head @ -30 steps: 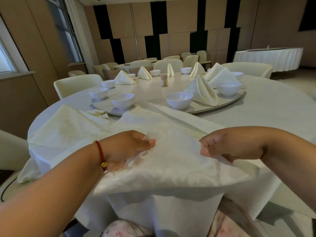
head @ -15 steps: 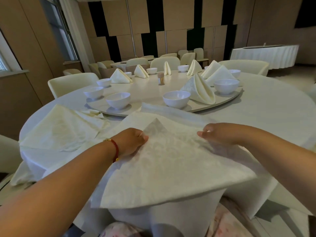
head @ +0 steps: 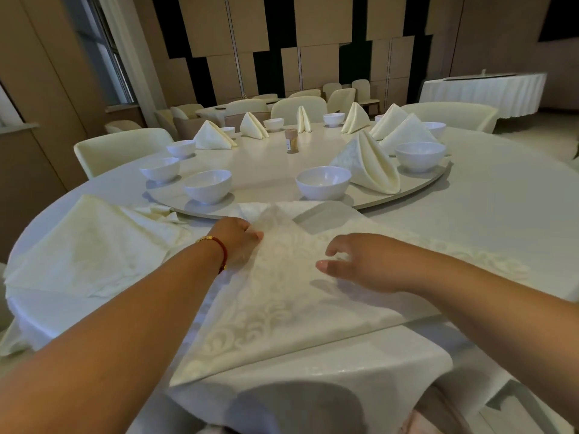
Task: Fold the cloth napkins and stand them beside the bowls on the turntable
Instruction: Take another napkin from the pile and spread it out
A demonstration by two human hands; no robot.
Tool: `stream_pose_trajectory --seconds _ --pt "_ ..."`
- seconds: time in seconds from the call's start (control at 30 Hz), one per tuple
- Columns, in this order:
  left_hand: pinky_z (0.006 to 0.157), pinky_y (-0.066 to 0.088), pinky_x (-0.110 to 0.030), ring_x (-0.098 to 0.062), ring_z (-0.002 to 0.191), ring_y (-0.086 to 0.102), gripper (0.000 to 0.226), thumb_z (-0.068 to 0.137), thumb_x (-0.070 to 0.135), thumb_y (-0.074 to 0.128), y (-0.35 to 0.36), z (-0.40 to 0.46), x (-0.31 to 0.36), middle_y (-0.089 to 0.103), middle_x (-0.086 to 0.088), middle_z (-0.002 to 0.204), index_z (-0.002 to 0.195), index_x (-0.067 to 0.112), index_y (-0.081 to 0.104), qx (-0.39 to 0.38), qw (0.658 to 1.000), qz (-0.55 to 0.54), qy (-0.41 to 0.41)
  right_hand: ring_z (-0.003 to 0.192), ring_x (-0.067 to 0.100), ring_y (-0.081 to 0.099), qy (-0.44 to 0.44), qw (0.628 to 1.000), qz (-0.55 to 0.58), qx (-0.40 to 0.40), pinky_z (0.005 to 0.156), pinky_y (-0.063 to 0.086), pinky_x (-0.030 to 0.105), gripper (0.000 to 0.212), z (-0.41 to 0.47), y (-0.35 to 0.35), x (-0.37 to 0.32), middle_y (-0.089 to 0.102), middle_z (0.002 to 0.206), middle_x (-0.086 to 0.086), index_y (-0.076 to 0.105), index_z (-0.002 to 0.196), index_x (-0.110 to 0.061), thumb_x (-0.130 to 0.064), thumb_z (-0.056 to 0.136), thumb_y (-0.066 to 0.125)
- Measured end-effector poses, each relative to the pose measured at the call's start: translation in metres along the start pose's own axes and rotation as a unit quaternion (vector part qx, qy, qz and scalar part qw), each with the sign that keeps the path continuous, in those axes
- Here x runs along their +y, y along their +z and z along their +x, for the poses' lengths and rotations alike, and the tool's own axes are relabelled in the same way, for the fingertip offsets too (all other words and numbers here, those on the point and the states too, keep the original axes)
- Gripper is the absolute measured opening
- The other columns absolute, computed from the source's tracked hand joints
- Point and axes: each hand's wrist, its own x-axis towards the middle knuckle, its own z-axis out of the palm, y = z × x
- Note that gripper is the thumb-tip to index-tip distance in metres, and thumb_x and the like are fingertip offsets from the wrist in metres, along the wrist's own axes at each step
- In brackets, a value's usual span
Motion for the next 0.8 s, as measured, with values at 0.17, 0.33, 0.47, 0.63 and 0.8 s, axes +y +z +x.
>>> stream_pose_trajectory --seconds 0.17,0.33,0.47,0.63,0.8 --pt "0.048 0.04 -0.02 -0.016 0.044 0.045 0.026 0.093 0.032 0.057 -0.003 0.023 0.014 0.051 -0.003 0.06 0.074 0.014 0.058 -0.042 0.989 -0.142 0.006 0.098 0.012 0.055 -0.004 1.0 -0.004 0.006 0.079 0.041 0.028 0.052 0.019 0.0 -0.002 0.061 0.114 -0.005 0.056 0.117 -0.025 -0.066 0.088 0.042" --pt "0.053 0.045 -0.022 -0.02 0.057 0.05 0.031 0.093 0.034 0.058 -0.021 0.056 0.026 0.056 -0.009 0.073 0.095 0.004 0.063 -0.011 0.977 -0.206 0.049 0.104 0.01 0.052 -0.035 0.998 0.025 0.041 0.088 0.042 0.028 0.049 0.021 -0.008 -0.011 0.057 0.117 -0.008 0.056 0.121 -0.026 -0.062 0.09 0.045" --pt "0.057 0.042 -0.021 -0.017 0.063 0.053 0.027 0.094 0.034 0.055 -0.025 0.079 0.025 0.06 -0.006 0.078 0.093 0.009 0.067 0.022 0.986 -0.152 0.063 0.112 0.006 0.048 -0.074 0.995 0.022 0.07 0.097 0.04 0.026 0.047 0.019 -0.011 -0.017 0.054 0.122 -0.012 0.055 0.122 -0.028 -0.061 0.09 0.045" --pt "0.046 0.025 -0.027 -0.019 0.054 0.035 0.046 0.087 0.028 0.064 -0.002 0.095 0.015 0.034 0.0 0.054 0.055 0.015 0.033 0.071 0.996 0.03 0.044 0.108 -0.003 0.044 -0.157 0.987 0.013 0.038 0.095 0.038 0.019 0.048 0.005 -0.008 -0.021 0.052 0.118 -0.02 0.054 0.119 -0.035 -0.066 0.082 0.054" --pt "0.05 0.026 -0.028 -0.018 0.053 0.033 0.048 0.083 0.034 0.068 0.006 0.103 0.014 0.033 0.001 0.054 0.057 0.017 0.032 0.087 0.995 0.049 0.024 0.102 0.01 0.047 -0.282 0.956 -0.069 -0.031 0.086 0.044 0.027 0.046 -0.002 0.011 -0.021 0.053 0.107 -0.009 0.057 0.111 -0.028 -0.059 0.078 0.067"
